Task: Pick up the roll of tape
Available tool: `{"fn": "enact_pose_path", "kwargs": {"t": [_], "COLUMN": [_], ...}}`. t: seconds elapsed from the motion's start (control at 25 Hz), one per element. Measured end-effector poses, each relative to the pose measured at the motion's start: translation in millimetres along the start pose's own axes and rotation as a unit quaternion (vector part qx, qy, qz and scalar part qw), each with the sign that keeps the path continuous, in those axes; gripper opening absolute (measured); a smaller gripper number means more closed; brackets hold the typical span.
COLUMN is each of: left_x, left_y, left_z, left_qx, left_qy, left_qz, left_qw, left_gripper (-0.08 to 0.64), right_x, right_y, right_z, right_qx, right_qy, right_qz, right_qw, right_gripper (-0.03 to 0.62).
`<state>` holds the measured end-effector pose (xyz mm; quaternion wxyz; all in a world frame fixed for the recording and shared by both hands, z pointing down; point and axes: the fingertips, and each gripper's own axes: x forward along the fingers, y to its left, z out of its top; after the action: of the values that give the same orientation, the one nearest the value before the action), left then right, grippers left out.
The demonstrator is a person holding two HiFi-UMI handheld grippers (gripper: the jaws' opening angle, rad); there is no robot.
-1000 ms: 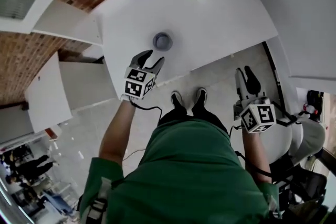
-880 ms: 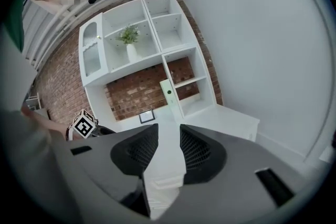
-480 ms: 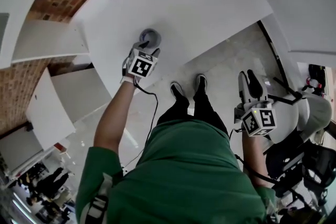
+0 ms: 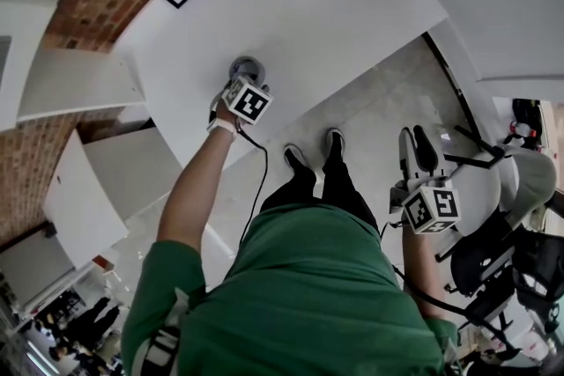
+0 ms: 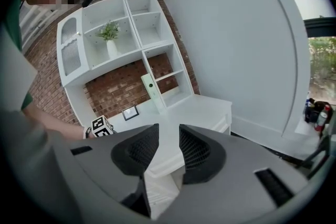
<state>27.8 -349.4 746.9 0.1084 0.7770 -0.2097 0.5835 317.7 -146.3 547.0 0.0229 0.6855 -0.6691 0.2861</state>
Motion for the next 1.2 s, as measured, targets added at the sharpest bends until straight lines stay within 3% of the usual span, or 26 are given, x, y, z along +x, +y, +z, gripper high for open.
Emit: {"fn": "enact_pose_path", "kwargs": {"t": [0.12,0.24,0.36,0.44,0.56,0.68,0.92,1.2], "left_x": [3.9,1.1,-8.7,-15.7,-25.5,-43.9,-102.6,-173.3], "left_y": [3.9,3.4,8.9,14.2,18.0,23.6,38.1,56.2], "left_z": [-1.9,1.5,4.3,3.0,1.4,0.5,2.9,-11.4], "left_qx": [0.021,0.019,-0.041,-0.095,-0.172,-0.221,-0.277,-0.307], "left_qy": [0.023,0.012,-0.034,-0.064,-0.112,-0.159,-0.253,-0.336], "left_qz": [0.019,0.013,0.002,-0.009,-0.041,-0.055,-0.064,-0.048], "left_qw": [0.9993,0.9997,0.9986,0.9933,0.9778,0.9607,0.9247,0.8893], "left_gripper": [0.101,0.074,0.069,0.069,0.069,0.068,0.066,0.067], "right_x": [-5.1,-8.8,-10.9,-9.7,-4.5,0.8,14.7,31.1], "right_y": [0.3,0.6,2.7,5.3,12.7,24.9,55.0,91.3], "right_z": [2.1,0.9,-2.5,-3.8,-3.9,-2.1,10.7,31.6], "right_qx": [0.001,0.010,0.014,0.014,0.008,0.000,-0.023,-0.060], "right_qy": [-0.004,-0.006,-0.004,-0.001,0.004,0.005,0.001,-0.012], "right_qz": [-0.002,-0.004,-0.004,-0.001,0.006,0.017,0.046,0.071], "right_qw": [1.000,1.000,1.000,1.000,1.000,1.000,0.999,0.996], "right_gripper": [0.135,0.135,0.130,0.127,0.126,0.124,0.121,0.114]}}
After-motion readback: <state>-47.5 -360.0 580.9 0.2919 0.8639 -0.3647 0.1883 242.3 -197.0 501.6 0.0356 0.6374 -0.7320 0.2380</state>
